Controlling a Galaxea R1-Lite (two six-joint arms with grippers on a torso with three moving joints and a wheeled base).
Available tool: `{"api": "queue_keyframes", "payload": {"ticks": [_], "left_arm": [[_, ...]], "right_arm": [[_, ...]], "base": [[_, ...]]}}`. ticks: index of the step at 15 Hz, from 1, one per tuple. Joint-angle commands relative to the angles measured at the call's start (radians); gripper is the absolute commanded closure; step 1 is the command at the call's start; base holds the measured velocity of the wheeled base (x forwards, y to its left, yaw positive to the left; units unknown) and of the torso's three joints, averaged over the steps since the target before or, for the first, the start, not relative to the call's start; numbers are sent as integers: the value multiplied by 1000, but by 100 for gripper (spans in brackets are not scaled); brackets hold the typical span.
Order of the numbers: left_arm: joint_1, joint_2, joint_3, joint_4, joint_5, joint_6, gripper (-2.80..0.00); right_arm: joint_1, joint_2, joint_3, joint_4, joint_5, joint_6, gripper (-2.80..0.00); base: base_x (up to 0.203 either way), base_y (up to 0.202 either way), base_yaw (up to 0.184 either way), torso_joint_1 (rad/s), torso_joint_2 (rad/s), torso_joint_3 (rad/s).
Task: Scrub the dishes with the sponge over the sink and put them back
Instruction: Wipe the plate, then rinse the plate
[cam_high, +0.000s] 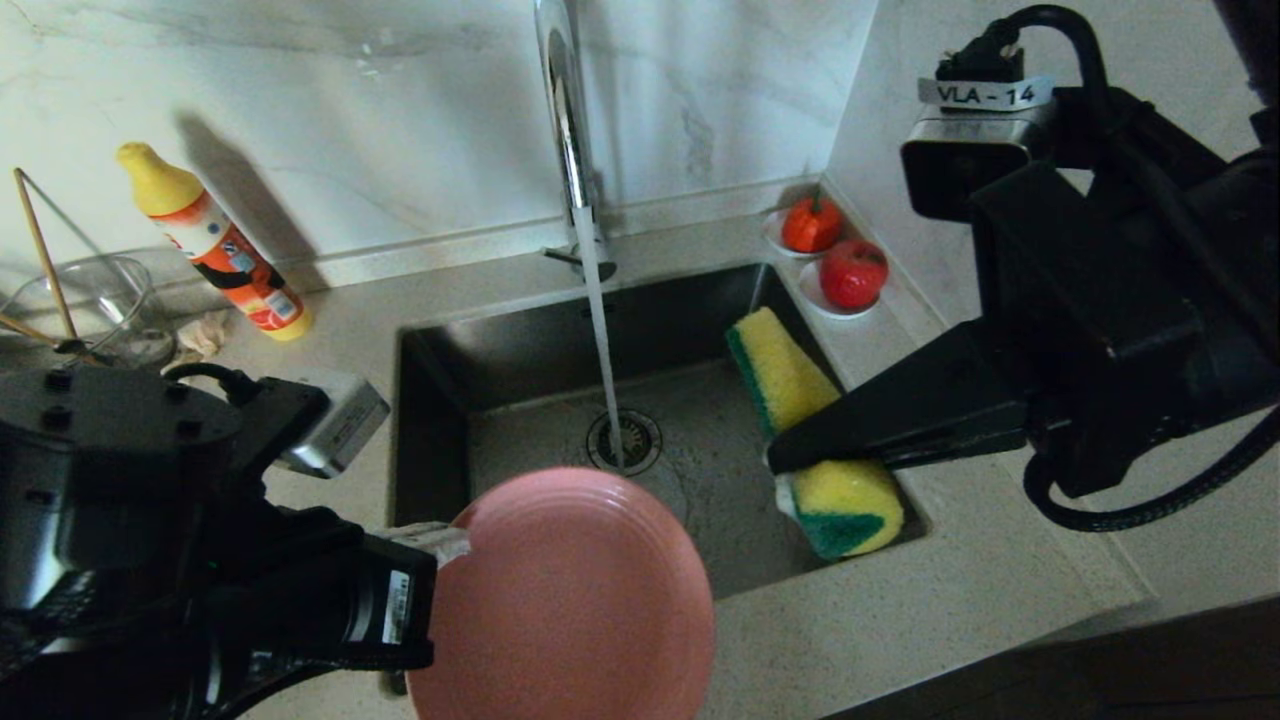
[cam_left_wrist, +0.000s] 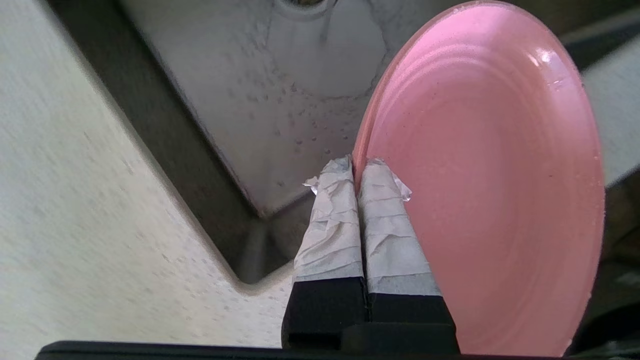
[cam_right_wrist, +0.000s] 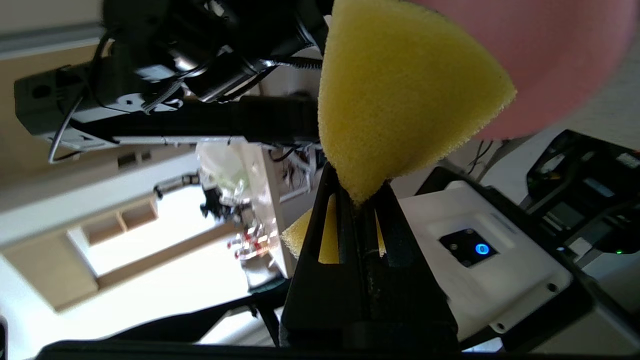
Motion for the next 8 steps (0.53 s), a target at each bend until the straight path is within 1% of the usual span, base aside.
{"api": "queue_keyframes", "payload": {"ticks": [1,3,6,7,8], "left_arm": [[32,102,-5,-16,2,-47,0],[77,204,-8,-115,2,-79,0],[142,354,-23,-303,4,-99,0],[160,394,-43,-332,6,-104,0],[178,424,-82,-346,10,-129,0]], "right_arm": [[-40,-67,71,2,2,-18,0],[-67,-107,140,-2,1,-32,0],[-114,-143,216,-3,1,-45,0],[-129,-152,240,-3,2,-50,0],[-135,-162,262,-3,3,-52,0]], "base": [[0,0,0,0,0,0],[0,0,0,0,0,0],[0,0,0,0,0,0],[0,0,0,0,0,0],[0,0,0,0,0,0]]}}
